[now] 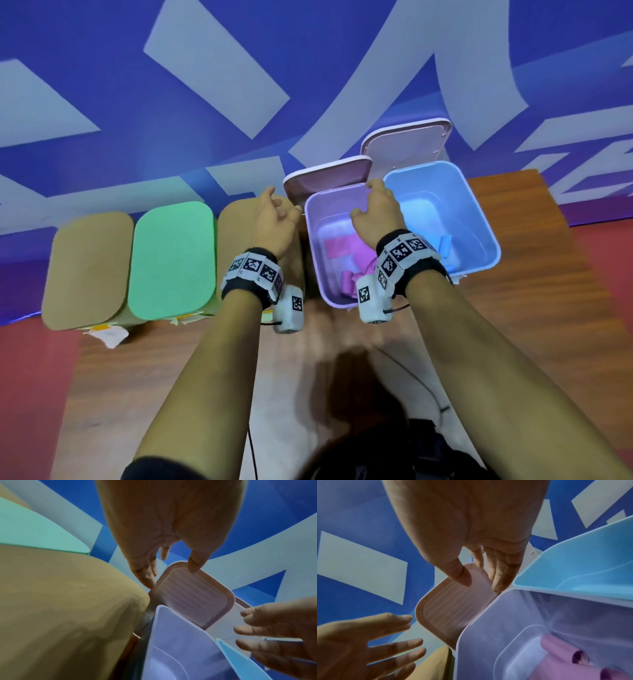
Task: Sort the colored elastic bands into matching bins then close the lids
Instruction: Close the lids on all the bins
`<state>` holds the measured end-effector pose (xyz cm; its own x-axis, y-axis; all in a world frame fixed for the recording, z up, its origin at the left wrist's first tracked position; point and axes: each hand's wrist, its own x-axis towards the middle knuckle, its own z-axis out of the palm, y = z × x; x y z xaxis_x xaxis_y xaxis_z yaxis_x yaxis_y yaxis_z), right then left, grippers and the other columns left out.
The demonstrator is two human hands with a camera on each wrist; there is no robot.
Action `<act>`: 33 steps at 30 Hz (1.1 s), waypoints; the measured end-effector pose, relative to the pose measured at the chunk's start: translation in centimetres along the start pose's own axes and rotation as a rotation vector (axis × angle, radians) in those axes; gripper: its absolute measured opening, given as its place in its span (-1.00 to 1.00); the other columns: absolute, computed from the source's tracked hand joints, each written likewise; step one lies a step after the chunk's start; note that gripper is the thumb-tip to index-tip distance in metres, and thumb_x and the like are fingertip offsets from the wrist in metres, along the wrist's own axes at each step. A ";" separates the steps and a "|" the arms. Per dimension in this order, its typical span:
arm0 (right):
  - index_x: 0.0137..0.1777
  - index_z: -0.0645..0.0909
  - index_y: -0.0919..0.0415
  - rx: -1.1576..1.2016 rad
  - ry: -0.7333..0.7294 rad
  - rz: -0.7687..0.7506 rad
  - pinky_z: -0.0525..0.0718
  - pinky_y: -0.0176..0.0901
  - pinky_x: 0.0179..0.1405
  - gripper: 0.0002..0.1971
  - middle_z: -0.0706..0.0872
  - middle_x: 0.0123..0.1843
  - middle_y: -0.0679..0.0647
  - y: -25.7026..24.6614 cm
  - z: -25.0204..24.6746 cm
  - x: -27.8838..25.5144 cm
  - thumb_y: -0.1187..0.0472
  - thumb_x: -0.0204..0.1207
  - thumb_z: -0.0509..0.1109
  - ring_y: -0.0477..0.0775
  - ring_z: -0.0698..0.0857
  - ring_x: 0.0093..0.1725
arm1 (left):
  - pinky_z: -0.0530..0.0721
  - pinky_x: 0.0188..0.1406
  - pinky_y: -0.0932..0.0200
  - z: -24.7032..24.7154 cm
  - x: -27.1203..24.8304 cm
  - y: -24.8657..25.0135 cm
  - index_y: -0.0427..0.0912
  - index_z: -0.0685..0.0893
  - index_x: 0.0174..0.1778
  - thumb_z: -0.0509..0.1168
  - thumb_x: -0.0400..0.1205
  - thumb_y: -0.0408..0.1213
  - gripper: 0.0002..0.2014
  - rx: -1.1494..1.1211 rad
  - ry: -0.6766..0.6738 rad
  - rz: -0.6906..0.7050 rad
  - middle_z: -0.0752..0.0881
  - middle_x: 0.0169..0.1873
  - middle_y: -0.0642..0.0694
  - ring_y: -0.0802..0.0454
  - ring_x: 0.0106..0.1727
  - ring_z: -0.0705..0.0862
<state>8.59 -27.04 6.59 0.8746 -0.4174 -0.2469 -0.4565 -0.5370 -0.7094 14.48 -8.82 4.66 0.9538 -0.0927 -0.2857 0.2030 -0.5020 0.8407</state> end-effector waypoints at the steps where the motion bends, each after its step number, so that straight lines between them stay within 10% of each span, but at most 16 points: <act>1: 0.55 0.30 0.27 0.012 0.014 0.001 0.50 0.00 0.15 -0.47 0.47 0.46 0.27 0.1 -0.4 0.5 0.31 0.59 0.31 0.34 0.58 0.32 | 0.47 0.51 -0.04 0.5 0.1 0.4 -0.21 0.15 0.68 0.30 0.68 -0.21 -0.32 -0.039 0.006 -0.010 0.53 0.28 -0.10 -0.12 0.34 0.59; 4: 0.69 0.08 0.21 0.088 0.050 0.026 0.49 -0.02 0.07 -0.29 0.41 0.51 0.27 0.2 -1.3 2.0 0.33 0.59 0.32 0.36 0.59 0.28 | 0.41 0.56 -0.15 1.8 0.7 1.2 -0.10 0.10 0.71 0.34 0.65 0.03 -0.21 -0.129 -0.004 -0.066 0.49 0.49 -0.26 -0.13 0.53 0.48; 9: 0.77 -0.13 -0.05 0.077 -0.018 -0.043 0.49 -0.04 0.25 -0.14 0.25 0.67 0.21 0.1 -1.5 3.2 0.30 0.62 0.30 0.28 0.54 0.41 | 0.55 0.45 -0.26 2.6 2.3 0.5 0.28 0.22 0.59 0.35 0.37 0.43 -0.12 -0.217 0.000 -0.093 0.72 0.25 -0.23 -0.21 0.45 0.58; 16: 0.74 0.11 -0.07 0.131 -0.015 -0.080 0.42 0.02 0.54 -0.35 0.29 0.70 0.06 0.1 -0.3 3.5 0.00 0.71 0.27 0.13 0.43 0.57 | 0.59 -0.24 0.30 2.2 3.1 -0.1 0.00 0.36 0.38 0.30 0.70 -0.01 -0.60 -0.310 0.029 -0.002 0.72 -0.21 0.05 0.27 -0.34 0.68; 21: 0.61 0.32 -0.08 0.182 0.077 -0.052 0.49 -0.03 0.43 -0.49 0.48 0.57 0.00 -0.7 0.1 3.1 -0.13 0.69 0.22 0.10 0.59 0.39 | 0.67 0.00 0.07 1.4 3.0 -0.3 0.03 0.42 0.24 0.27 0.62 0.17 -0.60 -0.326 0.010 0.037 0.80 -0.01 -0.14 -0.07 -0.07 0.74; 28: 0.60 0.32 0.01 0.238 0.179 -0.038 0.44 -0.11 0.45 -0.51 0.50 0.56 0.05 -1.2 0.3 0.1 -0.08 0.72 0.20 0.09 0.53 0.48 | 0.54 -0.15 0.11 0.4 1.6 -0.3 0.09 0.44 0.05 0.30 0.56 0.11 -0.72 -0.377 -0.072 0.083 0.77 0.01 -0.26 0.04 -0.27 0.55; 33: 0.60 0.30 0.03 0.252 0.205 -0.019 0.37 -0.23 0.28 -0.52 0.51 0.55 0.05 -0.8 -0.3 -2.2 -0.03 0.73 0.22 0.13 0.51 0.46 | 0.61 0.18 0.03 0.4 -0.8 -0.5 0.09 0.48 0.07 0.36 0.45 0.14 -0.63 -0.443 -0.082 0.092 0.73 0.18 -0.26 -0.07 0.04 0.68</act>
<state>7.03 -25.88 7.90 0.8195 -0.5620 -0.1121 -0.3631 -0.3580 -0.8602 13.52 -8.88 4.30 0.9553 -0.1961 -0.2212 0.2106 -0.0736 0.9748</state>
